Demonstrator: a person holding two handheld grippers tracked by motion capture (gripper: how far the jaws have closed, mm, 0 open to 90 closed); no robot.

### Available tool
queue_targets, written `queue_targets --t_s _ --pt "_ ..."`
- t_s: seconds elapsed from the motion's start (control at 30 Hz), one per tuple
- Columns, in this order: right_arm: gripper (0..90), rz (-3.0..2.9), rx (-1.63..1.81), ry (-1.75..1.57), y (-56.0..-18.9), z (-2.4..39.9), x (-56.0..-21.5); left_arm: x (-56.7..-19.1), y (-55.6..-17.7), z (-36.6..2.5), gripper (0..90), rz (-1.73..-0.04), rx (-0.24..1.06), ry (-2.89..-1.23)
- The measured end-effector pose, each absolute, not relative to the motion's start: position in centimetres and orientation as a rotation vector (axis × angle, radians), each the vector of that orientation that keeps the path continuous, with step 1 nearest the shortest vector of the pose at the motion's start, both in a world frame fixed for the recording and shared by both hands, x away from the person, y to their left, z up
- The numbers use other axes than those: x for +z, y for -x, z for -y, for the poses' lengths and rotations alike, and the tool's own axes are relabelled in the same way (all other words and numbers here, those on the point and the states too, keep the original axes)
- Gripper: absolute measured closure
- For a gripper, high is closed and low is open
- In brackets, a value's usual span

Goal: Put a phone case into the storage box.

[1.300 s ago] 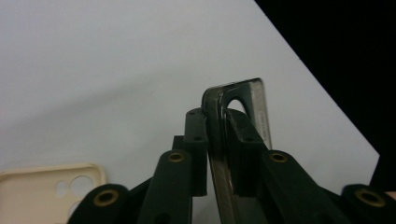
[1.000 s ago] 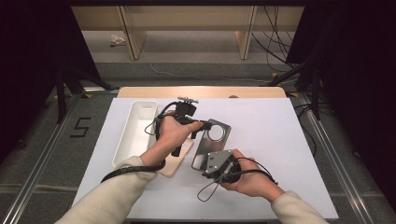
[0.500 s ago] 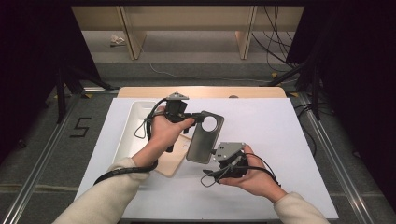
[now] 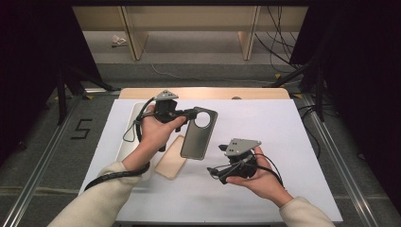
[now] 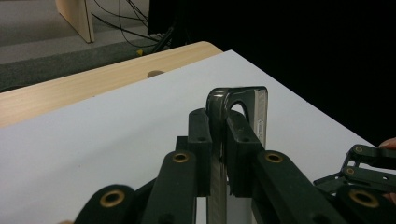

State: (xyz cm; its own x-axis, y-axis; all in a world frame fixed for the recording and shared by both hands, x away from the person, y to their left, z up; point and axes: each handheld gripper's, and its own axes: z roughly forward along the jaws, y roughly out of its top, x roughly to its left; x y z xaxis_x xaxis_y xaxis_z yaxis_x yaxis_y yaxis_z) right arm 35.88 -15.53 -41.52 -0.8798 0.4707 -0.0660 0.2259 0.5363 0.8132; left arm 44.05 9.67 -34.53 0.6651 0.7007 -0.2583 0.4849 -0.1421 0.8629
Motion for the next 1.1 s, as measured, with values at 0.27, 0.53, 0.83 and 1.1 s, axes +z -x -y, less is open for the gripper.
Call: queue_targets --t_s 0.27,0.53,0.83,1.1 --pt "16.5 -2.48 1.284 -0.615 -35.9 16.0 -41.7 -33.9 -43.9 -11.1 81.9 -0.944 0.255 -1.766" --pt "16.5 -2.455 1.307 -0.662 -36.1 16.4 -41.7 -32.9 -43.9 -13.0 81.9 -0.934 0.282 -1.736" --pt "16.5 -2.441 1.312 -0.696 -36.3 16.8 -41.8 -31.9 -43.9 -14.9 82.0 -0.94 0.303 -1.715" --pt "16.5 -2.44 1.316 -0.71 -36.3 16.8 -41.8 -31.3 -44.1 -16.2 82.0 -0.939 0.319 -1.704"
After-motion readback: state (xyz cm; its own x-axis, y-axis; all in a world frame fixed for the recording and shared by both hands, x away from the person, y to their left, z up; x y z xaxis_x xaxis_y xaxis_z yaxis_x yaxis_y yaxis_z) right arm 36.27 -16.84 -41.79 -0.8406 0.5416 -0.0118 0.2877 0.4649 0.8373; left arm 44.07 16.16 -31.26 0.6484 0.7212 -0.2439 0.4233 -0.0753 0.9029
